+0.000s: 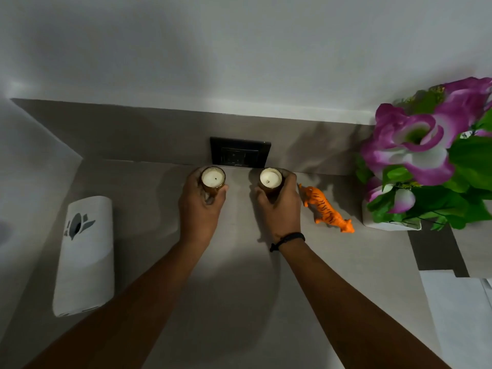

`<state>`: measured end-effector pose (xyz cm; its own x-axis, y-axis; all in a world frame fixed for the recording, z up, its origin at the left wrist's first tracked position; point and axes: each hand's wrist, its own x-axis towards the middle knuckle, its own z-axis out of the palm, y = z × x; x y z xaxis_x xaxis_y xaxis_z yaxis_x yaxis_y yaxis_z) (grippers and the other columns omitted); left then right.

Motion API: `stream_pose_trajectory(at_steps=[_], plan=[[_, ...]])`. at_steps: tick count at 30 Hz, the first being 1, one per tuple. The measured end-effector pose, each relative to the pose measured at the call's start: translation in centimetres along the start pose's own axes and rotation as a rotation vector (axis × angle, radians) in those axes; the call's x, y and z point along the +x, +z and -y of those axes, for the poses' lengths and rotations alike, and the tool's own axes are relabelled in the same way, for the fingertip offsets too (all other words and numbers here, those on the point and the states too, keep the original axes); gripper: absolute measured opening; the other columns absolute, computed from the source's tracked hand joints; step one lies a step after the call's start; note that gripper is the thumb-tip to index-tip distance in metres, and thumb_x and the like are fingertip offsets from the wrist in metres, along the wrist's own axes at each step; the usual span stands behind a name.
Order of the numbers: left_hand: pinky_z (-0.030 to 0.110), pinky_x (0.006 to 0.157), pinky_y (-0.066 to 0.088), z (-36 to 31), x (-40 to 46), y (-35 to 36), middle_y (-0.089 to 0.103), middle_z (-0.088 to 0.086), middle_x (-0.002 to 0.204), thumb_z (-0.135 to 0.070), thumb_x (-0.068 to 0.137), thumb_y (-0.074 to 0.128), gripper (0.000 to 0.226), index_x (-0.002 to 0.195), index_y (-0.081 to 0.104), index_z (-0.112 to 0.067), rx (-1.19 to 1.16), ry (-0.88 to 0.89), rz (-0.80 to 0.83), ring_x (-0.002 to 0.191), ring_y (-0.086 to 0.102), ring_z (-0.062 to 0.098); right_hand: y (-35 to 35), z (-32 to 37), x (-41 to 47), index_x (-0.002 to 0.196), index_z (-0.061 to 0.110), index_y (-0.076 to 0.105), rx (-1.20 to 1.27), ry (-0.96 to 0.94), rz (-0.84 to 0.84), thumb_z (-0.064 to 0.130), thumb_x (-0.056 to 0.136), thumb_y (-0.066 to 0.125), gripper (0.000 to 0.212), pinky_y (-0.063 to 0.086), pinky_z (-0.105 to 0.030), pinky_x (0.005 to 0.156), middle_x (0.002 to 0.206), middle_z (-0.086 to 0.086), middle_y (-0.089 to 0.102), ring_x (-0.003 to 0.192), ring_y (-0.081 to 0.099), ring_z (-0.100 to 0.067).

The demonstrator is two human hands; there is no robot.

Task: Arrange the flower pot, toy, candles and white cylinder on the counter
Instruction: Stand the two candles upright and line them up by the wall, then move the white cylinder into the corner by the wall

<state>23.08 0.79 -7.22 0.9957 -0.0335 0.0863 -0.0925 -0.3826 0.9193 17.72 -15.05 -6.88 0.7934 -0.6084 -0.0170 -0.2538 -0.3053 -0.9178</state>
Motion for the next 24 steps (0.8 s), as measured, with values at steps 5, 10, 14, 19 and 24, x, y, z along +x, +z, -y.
stream_pose_trajectory(at_steps=[5, 10, 14, 19, 24], plan=[[0.052, 0.118, 0.052, -0.1, -1.0, -1.2, 0.064, 0.009, 0.146, -0.028, 0.077, 0.096, 0.079, 0.143, 0.055, -0.015, -0.058, -0.102, 0.09, 0.14, 0.061, 0.024, -0.7, -0.4, -2.2, 0.16, 0.018, 0.032, 0.038, 0.072, 0.014, 0.028, 0.083, 0.087, 0.096, 0.039, -0.016, 0.118, 0.159, 0.004, 0.05, 0.145, 0.045, -0.007], [0.041, 0.124, 0.046, -1.4, -6.8, -5.2, 0.054, 0.009, 0.161, -0.03, 0.087, 0.089, 0.086, 0.16, 0.048, -0.013, 0.068, -0.173, 0.085, 0.15, 0.052, 0.021, -2.5, -2.7, -10.4, 0.161, 0.043, 0.025, -0.088, 0.079, 0.065, 0.058, 0.087, 0.076, 0.091, 0.032, -0.032, 0.123, 0.165, 0.023, 0.033, 0.15, 0.032, 0.001], [0.027, 0.118, 0.042, -2.6, -8.2, -11.1, 0.064, 0.008, 0.146, -0.035, 0.095, 0.077, 0.058, 0.147, 0.06, -0.016, 0.359, 0.027, -0.063, 0.137, 0.054, 0.017, -3.5, -4.0, -15.8, 0.159, 0.041, 0.033, -0.254, -0.047, 0.176, 0.058, 0.093, 0.068, 0.076, 0.033, -0.037, 0.127, 0.161, 0.016, 0.041, 0.151, 0.037, -0.006], [0.055, 0.125, 0.037, -2.5, -5.5, -19.2, 0.047, 0.03, 0.16, -0.044, 0.084, 0.085, 0.1, 0.159, 0.038, 0.004, 0.729, -0.38, -0.113, 0.15, 0.043, 0.047, -4.0, -3.5, -17.4, 0.157, 0.031, 0.041, -0.298, -0.075, 0.203, 0.045, 0.094, 0.069, 0.07, 0.033, -0.042, 0.128, 0.16, 0.001, 0.046, 0.153, 0.038, -0.016], [0.046, 0.103, 0.057, -0.6, -4.6, -21.8, 0.067, 0.025, 0.137, -0.034, 0.081, 0.09, 0.077, 0.138, 0.058, 0.006, 0.452, -0.683, 0.01, 0.125, 0.068, 0.041, -3.7, -3.3, -17.2, 0.156, 0.019, 0.047, -0.392, -0.151, 0.227, 0.039, 0.096, 0.067, 0.066, 0.028, -0.039, 0.126, 0.157, -0.01, 0.051, 0.153, 0.04, -0.026]])
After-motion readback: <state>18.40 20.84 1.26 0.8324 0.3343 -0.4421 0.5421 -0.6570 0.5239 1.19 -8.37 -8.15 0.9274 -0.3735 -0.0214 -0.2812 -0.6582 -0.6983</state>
